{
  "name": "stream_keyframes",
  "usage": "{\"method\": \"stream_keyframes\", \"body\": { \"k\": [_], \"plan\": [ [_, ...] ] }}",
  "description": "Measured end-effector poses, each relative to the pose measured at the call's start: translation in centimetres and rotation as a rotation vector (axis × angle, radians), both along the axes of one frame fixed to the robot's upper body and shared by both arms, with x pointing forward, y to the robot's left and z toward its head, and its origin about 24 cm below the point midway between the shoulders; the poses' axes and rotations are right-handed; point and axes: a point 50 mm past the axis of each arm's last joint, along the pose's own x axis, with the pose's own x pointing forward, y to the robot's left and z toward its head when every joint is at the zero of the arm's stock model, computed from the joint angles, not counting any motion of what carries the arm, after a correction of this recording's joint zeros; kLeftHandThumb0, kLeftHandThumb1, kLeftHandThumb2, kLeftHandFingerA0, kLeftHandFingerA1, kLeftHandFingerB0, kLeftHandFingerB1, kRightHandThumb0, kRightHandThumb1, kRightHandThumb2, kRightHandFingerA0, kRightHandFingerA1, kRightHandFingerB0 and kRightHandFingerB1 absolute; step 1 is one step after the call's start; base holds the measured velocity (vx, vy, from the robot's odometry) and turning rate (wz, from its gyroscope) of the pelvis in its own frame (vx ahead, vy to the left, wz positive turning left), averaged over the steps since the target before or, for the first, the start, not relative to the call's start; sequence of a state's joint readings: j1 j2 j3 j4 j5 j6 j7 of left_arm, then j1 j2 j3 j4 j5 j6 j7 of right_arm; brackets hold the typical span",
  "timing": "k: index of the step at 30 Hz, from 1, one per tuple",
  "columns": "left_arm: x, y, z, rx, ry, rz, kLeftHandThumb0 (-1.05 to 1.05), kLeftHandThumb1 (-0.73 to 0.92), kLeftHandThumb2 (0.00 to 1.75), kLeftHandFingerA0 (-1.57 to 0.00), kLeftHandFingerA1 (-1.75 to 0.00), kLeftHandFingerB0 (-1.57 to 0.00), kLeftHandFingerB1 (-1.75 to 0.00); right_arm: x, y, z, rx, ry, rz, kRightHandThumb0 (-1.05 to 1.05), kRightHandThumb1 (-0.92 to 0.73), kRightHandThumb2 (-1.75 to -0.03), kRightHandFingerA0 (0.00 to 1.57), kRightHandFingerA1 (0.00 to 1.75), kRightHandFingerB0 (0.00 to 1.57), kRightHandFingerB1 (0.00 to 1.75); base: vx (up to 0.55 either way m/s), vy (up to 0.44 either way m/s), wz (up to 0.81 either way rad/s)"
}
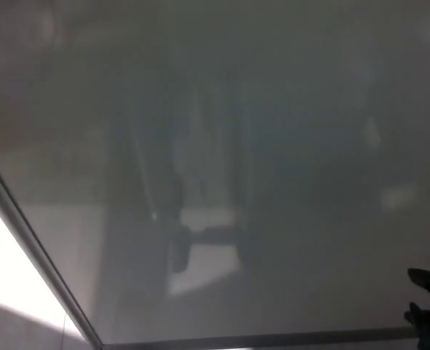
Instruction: A white board is being place on the right hand side and parallel to the robot and the robot uses its left hand to grab on the leftside of the whiteboard and drag the whiteboard from the right hand side to the left hand side
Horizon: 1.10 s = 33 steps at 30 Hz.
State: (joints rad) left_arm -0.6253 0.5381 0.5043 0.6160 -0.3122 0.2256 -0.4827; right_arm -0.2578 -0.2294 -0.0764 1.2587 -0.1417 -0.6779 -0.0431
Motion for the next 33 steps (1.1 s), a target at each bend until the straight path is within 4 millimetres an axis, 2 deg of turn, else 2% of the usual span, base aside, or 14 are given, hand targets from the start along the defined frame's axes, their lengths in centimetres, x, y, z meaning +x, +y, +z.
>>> {"method": "stream_keyframes", "body": {
  "k": [3, 4, 5, 10, 14, 15, 17, 19, 20, 23, 25, 26, 29, 33],
  "plan": [
    [-1.0, 1.3, -0.1, -0.009, -0.025, 0.047, -0.06, 0.67, 0.53, -0.74, -1.75, -0.7, -1.24, -0.1, 0.0, -0.1, 0.0, 0.004, -0.001, -0.47, -0.63, -1.06, 0.55, 0.66, 0.25, 0.51, 0.0, 0.0, 0.04],
    [-1.3, 1.6, -0.1, -0.01, -0.032, 0.062, -0.09, 0.64, 0.56, -0.79, -1.75, -0.66, -1.56, -0.2, 0.0, -0.1, 0.0, 0.007, -0.002, -0.6, -0.79, -0.67, 0.61, 0.49, 0.39, 0.4, 0.0, 0.0, 0.0],
    [-1.6, 1.9, -0.2, -0.013, -0.038, 0.075, -0.08, 0.63, 0.56, -0.8, -1.75, -0.67, -1.58, -0.3, 0.0, -0.2, 0.0, 0.008, -0.002, -0.49, -0.64, -1.06, 0.57, 0.66, 0.26, 0.52, 0.0, 0.0, 0.0],
    [-3.8, 3.7, -0.7, -0.024, -0.067, 0.145, -0.07, 0.61, 0.56, -0.78, -1.75, -0.7, -1.5, -0.9, 0.1, -0.6, 0.007, 0.024, -0.008, -0.5, -0.64, -1.06, 0.55, 0.65, 0.24, 0.51, 0.0, 0.0, 0.0],
    [-4.6, 4.6, -1.0, -0.028, -0.069, 0.17, -0.08, 0.61, 0.56, -0.78, -1.75, -0.71, -1.48, -0.9, 0.2, -0.7, 0.006, 0.027, -0.003, -0.5, -0.63, -1.06, 0.55, 0.65, 0.25, 0.51, 0.0, 0.0, 0.0],
    [-4.7, 4.7, -1.0, -0.027, -0.069, 0.173, -0.09, 0.59, 0.54, -0.78, -1.75, -0.7, -1.46, -0.9, 0.2, -0.7, 0.006, 0.028, -0.001, -0.59, -0.79, -0.66, 0.62, 0.5, 0.39, 0.41, 0.0, 0.0, 0.0],
    [-5.0, 5.0, -1.1, -0.028, -0.067, 0.184, -0.09, 0.6, 0.54, -0.77, -1.75, -0.69, -1.45, -0.9, 0.3, -0.7, 0.007, 0.028, 0.0, -0.47, -0.62, -1.05, 0.58, 0.67, 0.27, 0.52, 0.0, 0.0, 0.0],
    [-5.5, 5.4, -1.2, -0.03, -0.066, 0.198, -0.09, 0.6, 0.54, -0.77, -1.75, -0.69, -1.45, -1.0, 0.4, -0.9, 0.011, 0.033, -0.002, -0.47, -0.62, -1.05, 0.58, 0.67, 0.27, 0.52, 0.0, 0.0, 0.0],
    [-5.6, 5.5, -1.2, -0.03, -0.066, 0.201, -0.08, 0.62, 0.54, -0.74, -1.75, -0.62, -1.5, -1.1, 0.4, -0.9, 0.011, 0.035, -0.003, -0.57, -0.84, -0.64, 0.64, 0.5, 0.42, 0.41, 0.0, 0.0, 0.0],
    [-5.9, 5.8, -1.3, -0.034, -0.065, 0.212, -0.06, 0.63, 0.53, -0.72, -1.75, -0.6, -1.53, -1.3, 0.5, -1.1, 0.015, 0.04, -0.004, -0.61, -0.67, -0.97, 0.56, 0.61, 0.38, 0.53, 0.0, 0.0, 0.0],
    [-6.0, 5.9, -1.4, -0.036, -0.065, 0.215, -0.09, 0.63, 0.53, -0.72, -1.75, -0.63, -1.49, -1.4, 0.6, -1.2, 0.016, 0.042, -0.003, -0.6, -0.79, -0.66, 0.62, 0.5, 0.39, 0.41, 0.0, 0.0, 0.0],
    [-6.1, 6.0, -1.4, -0.038, -0.065, 0.217, -0.09, 0.64, 0.53, -0.75, -1.74, -0.58, -1.48, -1.4, 0.6, -1.2, 0.015, 0.043, -0.003, -0.47, -0.62, -1.05, 0.58, 0.67, 0.26, 0.52, 0.0, 0.0, 0.0],
    [-6.3, 6.4, -1.5, -0.041, -0.06, 0.221, -0.1, 0.6, 0.53, -0.75, -1.75, -0.64, -1.53, -1.5, 0.6, -1.3, 0.014, 0.047, -0.003, -0.59, -0.8, -0.66, 0.62, 0.52, 0.38, 0.41, 0.0, 0.0, 0.0],
    [-6.3, 6.8, -1.6, -0.046, -0.051, 0.226, -0.13, 0.57, 0.56, -0.81, -1.72, -0.71, -1.5, -1.6, 0.7, -1.4, 0.01, 0.05, -0.004, -0.58, -0.79, -0.66, 0.61, 0.5, 0.39, 0.41, 0.0, 0.0, 0.0]
  ]
}}
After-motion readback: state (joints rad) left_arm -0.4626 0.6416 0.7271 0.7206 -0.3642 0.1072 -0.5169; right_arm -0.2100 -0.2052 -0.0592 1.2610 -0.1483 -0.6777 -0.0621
